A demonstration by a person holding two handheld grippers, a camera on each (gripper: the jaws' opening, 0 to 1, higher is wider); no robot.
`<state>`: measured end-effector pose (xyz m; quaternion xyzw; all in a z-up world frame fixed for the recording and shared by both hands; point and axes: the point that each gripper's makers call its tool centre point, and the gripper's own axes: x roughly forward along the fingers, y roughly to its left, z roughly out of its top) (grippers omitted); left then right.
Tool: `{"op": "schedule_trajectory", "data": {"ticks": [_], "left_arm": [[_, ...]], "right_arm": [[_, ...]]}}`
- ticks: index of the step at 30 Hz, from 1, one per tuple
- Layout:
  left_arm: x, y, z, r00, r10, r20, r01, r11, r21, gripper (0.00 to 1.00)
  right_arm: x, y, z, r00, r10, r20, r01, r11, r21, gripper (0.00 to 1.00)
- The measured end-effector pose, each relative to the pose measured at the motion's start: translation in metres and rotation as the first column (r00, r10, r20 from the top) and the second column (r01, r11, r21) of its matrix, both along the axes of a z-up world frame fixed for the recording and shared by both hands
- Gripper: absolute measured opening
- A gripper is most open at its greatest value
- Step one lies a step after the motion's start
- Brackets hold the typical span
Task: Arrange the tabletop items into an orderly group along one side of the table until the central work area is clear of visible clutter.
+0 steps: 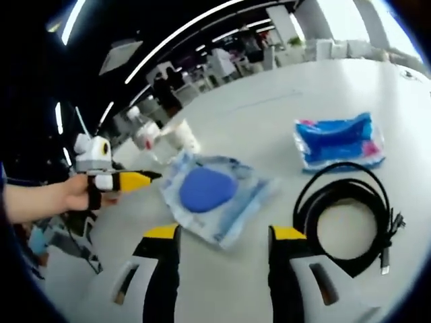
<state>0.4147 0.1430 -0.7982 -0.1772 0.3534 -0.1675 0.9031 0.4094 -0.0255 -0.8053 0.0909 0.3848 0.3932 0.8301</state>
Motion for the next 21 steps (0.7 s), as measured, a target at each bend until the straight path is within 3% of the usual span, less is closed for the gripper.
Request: {"op": "schedule_trajectory", "data": {"ticks": [12,21], "left_arm": [[-0.006,0.005,-0.010,0.998,0.026,-0.063,-0.028,0.999,-0.021,0.65],[-0.005,0.012,-0.018,0.991,0.077,-0.105,-0.078,0.997,-0.001,0.36]], "right_arm": [[-0.001,0.002,-0.007,0.998,-0.022,-0.058,0.023,1.000,0.010,0.41],[0.001,0.004,-0.010,0.995,-0.035,-0.091,0.036,0.999,0.009,0.27]]}}
